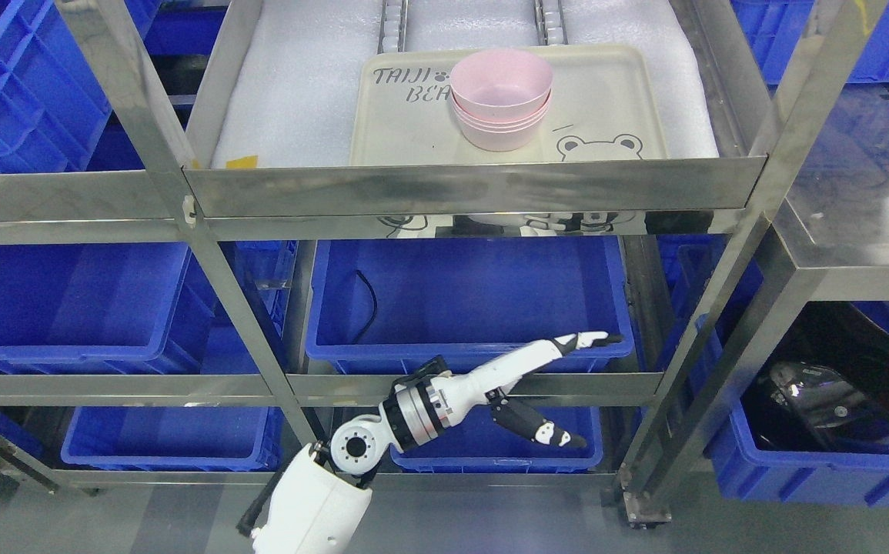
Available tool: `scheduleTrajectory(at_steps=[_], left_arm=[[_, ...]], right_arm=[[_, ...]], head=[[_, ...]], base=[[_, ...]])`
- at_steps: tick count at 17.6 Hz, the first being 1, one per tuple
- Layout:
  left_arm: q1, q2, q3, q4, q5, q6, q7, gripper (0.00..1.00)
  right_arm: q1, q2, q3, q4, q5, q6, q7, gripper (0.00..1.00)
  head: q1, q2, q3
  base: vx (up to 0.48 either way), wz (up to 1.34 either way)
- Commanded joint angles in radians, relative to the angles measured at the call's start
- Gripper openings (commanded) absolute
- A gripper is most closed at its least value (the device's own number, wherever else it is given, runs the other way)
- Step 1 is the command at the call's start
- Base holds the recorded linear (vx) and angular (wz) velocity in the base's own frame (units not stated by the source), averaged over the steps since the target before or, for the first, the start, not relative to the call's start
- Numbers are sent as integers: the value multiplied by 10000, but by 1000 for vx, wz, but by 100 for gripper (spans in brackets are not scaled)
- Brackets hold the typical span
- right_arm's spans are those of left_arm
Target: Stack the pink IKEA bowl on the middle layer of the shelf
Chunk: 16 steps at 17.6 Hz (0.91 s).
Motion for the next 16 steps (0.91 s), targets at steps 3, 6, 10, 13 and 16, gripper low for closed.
scheduleTrajectory(at_steps=[3, 6, 10, 13, 16], left_arm=[[1181, 163, 1563, 1665, 411, -184, 3814, 100], [1181, 163, 1884, 1421, 458, -215, 4958, 100], [1671, 163, 2176, 241, 550, -47, 4989, 100], [1733, 163, 2467, -236, 641, 443, 5005, 100], [1718, 163, 2621, -834, 1070, 1087, 5020, 100]], right_arm=[[229, -175, 0, -175, 0, 7, 1, 100], [229, -175, 0, -175, 0, 7, 1, 100], [229, -175, 0, -175, 0, 7, 1, 100], [229, -175, 0, -175, 0, 7, 1, 100], [229, -175, 0, -175, 0, 7, 1, 100]], head=[[0, 0, 0], [0, 0, 0], [0, 0, 0], [0, 0, 0], [0, 0, 0]], base=[[0, 0], [0, 0], [0, 0], [0, 0], [0, 0]])
